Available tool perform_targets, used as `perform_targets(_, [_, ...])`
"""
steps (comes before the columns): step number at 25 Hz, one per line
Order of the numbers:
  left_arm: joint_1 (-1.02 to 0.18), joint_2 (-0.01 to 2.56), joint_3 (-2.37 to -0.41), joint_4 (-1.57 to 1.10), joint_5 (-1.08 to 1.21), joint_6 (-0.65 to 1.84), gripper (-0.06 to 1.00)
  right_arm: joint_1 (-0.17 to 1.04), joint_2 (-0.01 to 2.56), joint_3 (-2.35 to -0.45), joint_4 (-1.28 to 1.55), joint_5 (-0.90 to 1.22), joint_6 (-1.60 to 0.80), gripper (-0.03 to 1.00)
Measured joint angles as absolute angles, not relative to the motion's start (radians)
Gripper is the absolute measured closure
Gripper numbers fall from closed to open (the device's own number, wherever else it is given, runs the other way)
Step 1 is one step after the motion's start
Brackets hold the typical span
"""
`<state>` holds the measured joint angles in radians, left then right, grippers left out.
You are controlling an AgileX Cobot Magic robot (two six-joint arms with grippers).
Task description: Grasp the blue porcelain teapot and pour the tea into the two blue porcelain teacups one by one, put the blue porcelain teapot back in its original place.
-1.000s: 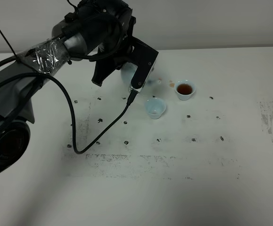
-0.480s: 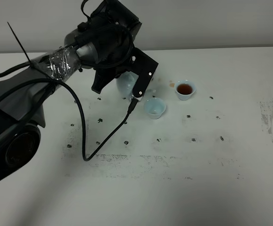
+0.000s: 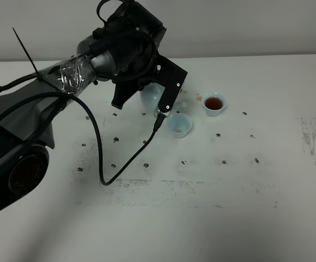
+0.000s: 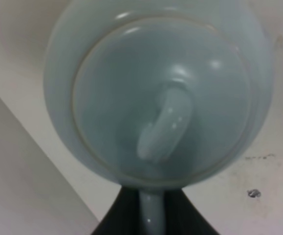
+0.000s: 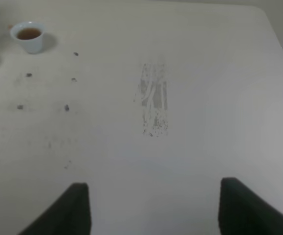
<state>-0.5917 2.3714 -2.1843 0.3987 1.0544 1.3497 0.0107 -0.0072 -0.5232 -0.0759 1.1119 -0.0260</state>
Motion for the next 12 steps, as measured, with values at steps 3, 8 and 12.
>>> perform_targets(3, [-0.592, 2.371, -2.211, 0.399, 1.069, 1.350, 0.94, 0.011, -0.007, -0.523, -0.076, 1.112, -0.026, 0.43])
perform_targets(8, [-0.592, 2.371, -2.256, 0.399, 1.168, 1.350, 0.94, 0.011, -0.007, -0.523, -0.076, 1.112, -0.026, 0.43])
perform_targets(12, [-0.592, 2.371, -2.266, 0.399, 1.190, 1.350, 0.94, 0.011, -0.007, -0.523, -0.076, 1.112, -0.026, 0.43])
